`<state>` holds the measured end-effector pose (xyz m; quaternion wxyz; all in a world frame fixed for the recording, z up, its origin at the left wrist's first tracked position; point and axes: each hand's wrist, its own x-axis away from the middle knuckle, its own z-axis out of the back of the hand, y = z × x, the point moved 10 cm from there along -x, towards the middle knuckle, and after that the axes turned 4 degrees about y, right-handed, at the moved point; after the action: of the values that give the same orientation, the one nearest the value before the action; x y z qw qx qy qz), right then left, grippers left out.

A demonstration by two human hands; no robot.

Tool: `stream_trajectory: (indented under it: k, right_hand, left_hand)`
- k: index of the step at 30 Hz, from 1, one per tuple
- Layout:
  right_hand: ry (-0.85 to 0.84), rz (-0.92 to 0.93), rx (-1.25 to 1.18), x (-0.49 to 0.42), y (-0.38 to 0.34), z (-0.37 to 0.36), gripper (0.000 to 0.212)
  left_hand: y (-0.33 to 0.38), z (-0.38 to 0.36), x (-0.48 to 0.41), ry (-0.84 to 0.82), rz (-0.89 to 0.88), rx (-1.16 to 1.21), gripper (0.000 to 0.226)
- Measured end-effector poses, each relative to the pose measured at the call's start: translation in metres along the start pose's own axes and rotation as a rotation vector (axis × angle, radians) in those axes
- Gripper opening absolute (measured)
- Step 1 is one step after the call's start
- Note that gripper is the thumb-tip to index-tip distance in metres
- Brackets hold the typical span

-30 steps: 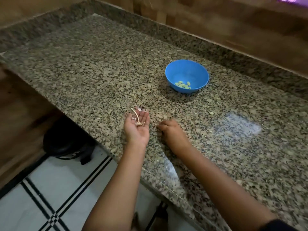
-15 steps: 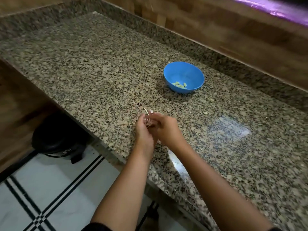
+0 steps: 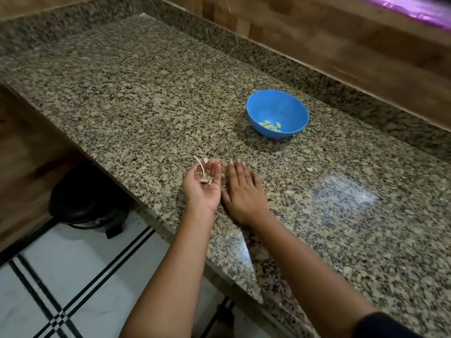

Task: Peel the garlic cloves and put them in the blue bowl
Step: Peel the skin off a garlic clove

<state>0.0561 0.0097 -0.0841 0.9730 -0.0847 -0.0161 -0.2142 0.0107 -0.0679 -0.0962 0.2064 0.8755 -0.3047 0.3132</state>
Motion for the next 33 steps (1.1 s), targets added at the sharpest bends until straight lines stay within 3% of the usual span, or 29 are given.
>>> stream_trajectory:
  k: [7,13,16,19,24,26,28,31,33]
  right_hand:
    - [0.166,0.098,-0.298,0.042,-0.014,0.027,0.04]
    - [0.269,0.093,-0.292,0.082,0.002,0.039,0.021]
    - [0.282,-0.046,-0.363,0.07,0.008,0.045,0.018]
    - [0.399,-0.321,-0.715,0.068,0.03,0.066,0.019]
    - [0.191,-0.224,-0.977,0.066,0.006,0.074,0.033]
    - [0.228,-0.254,-1.08,0.07,0.025,0.075,0.036]
    - [0.256,-0.292,-0.893,0.075,0.054,0.068,0.046]
    - [0.068,-0.322,-0.365,0.079,0.089,0.036,0.088]
    - [-0.025,-0.311,-0.158,0.075,0.101,0.019,0.105]
  left_hand:
    - [0.006,0.01,0.008,0.002,-0.02,0.006,0.02]
    - [-0.001,0.026,0.023,0.005,-0.017,-0.042,0.019]
    - [-0.013,0.028,0.032,-0.01,0.004,-0.107,0.021]
    - [-0.029,0.027,0.038,0.001,0.014,-0.192,0.023]
    - [-0.062,0.014,0.049,-0.047,0.143,-0.327,0.035]
    - [-0.065,0.009,0.046,-0.045,0.153,-0.26,0.029]
    - [-0.059,0.005,0.037,-0.044,0.111,-0.168,0.022]
    - [-0.043,-0.003,0.026,-0.059,0.073,-0.086,0.02]
    - [-0.032,-0.007,0.021,-0.058,0.044,-0.066,0.021]
